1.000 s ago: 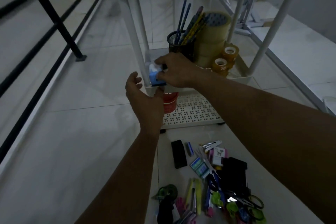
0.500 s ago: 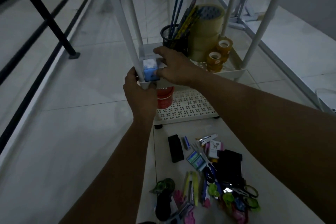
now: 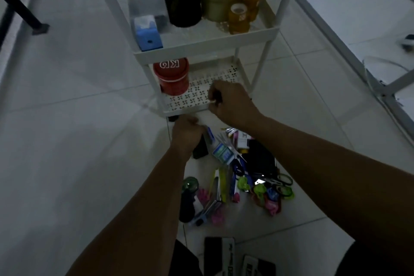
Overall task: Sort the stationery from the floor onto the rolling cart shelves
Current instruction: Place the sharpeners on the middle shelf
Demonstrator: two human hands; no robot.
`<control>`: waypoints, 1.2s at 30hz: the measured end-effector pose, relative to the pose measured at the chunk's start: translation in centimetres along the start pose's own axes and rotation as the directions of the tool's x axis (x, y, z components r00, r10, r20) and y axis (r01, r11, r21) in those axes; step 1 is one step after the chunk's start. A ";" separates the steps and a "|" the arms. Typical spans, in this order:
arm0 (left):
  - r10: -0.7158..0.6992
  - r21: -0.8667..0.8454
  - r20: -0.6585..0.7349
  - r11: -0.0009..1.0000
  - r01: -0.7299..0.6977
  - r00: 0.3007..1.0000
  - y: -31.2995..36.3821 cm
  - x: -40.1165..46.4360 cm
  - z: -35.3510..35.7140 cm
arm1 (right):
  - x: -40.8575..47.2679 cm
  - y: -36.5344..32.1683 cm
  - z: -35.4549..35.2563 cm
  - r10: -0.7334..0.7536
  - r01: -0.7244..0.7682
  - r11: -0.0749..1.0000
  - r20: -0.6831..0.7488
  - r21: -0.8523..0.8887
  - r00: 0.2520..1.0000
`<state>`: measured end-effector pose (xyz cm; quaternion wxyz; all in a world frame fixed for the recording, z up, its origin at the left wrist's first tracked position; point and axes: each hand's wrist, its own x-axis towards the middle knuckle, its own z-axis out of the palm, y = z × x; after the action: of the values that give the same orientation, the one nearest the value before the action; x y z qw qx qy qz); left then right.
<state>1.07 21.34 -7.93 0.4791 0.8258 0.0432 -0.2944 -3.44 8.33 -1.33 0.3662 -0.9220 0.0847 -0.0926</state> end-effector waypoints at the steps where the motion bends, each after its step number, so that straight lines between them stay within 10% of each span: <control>1: -0.021 0.064 0.070 0.998 0.017 0.997 -0.8 0.0 0.6 | -0.8 1.3 0.7 0.086 -0.077 0.994 0.124 -0.073 0.989; 4: -0.078 0.281 0.208 0.960 0.017 0.975 -3.0 -0.7 2.0 | -4.3 4.3 2.6 0.332 -0.118 0.900 0.485 -0.420 0.809; 7: -0.174 0.540 0.321 0.841 -0.029 0.931 -5.6 -2.6 3.6 | -8.9 6.1 4.1 0.407 -0.068 0.839 0.540 -0.540 0.736; 12: -0.078 0.650 0.298 0.747 -0.142 0.951 -10.7 -6.2 6.2 | -14.3 7.3 6.4 0.314 -0.046 0.796 0.346 -0.604 0.884; 20: -0.011 0.457 0.274 0.881 -0.121 0.962 -12.9 -5.4 5.6 | -17.5 9.1 5.6 0.166 0.021 0.840 0.293 -0.542 0.942; 23: -0.001 0.403 0.202 0.912 -0.082 0.979 -13.0 -4.3 4.4 | -18.1 10.0 4.5 0.137 -0.093 0.892 0.069 -0.443 0.988; 28: 0.094 0.417 0.142 0.897 -0.146 0.985 -13.4 -3.2 3.6 | -18.2 12.4 3.1 0.472 -0.483 0.831 -0.111 -0.277 0.875; 36: 0.108 0.496 0.082 0.858 -0.135 0.991 -12.4 -3.0 3.8 | -11.7 12.8 3.2 0.396 -0.446 0.831 -0.209 -0.333 0.894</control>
<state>-7.45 25.57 -17.28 0.2676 0.9148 -0.0988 -0.2858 -15.17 3.86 -13.77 0.1897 -0.9247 0.3258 -0.0522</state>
